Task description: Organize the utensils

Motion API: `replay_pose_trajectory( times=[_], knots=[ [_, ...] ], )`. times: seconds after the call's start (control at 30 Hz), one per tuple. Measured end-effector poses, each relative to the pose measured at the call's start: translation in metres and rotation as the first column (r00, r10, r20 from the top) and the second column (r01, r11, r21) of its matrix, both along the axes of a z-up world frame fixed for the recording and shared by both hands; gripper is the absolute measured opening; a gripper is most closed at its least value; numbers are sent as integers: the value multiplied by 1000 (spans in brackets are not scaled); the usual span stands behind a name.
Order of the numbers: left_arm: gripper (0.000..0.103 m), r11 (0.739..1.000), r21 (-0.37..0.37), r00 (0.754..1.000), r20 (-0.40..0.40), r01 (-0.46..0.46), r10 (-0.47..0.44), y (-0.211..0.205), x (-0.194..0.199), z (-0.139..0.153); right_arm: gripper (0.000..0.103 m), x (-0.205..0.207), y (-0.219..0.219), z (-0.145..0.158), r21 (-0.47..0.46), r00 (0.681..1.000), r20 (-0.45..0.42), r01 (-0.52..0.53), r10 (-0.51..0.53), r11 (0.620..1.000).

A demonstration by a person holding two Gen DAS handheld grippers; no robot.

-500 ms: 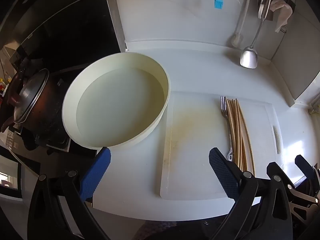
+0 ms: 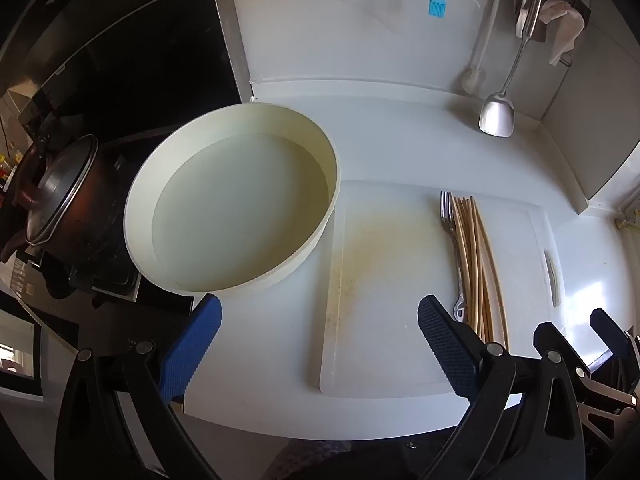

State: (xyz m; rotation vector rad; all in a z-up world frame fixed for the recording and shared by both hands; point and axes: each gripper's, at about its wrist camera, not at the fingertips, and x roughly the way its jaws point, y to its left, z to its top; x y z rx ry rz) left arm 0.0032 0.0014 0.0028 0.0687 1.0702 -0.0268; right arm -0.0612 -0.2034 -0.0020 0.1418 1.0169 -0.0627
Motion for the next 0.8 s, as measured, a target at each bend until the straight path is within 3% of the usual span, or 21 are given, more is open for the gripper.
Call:
replay_pose_trajectory(
  times=[0.8],
  knots=[
    [97,1000,5,1000,-8,8,-8,6,-10,-2,94,5,0,7,-31,1000,5,6,-5,1000]
  ],
)
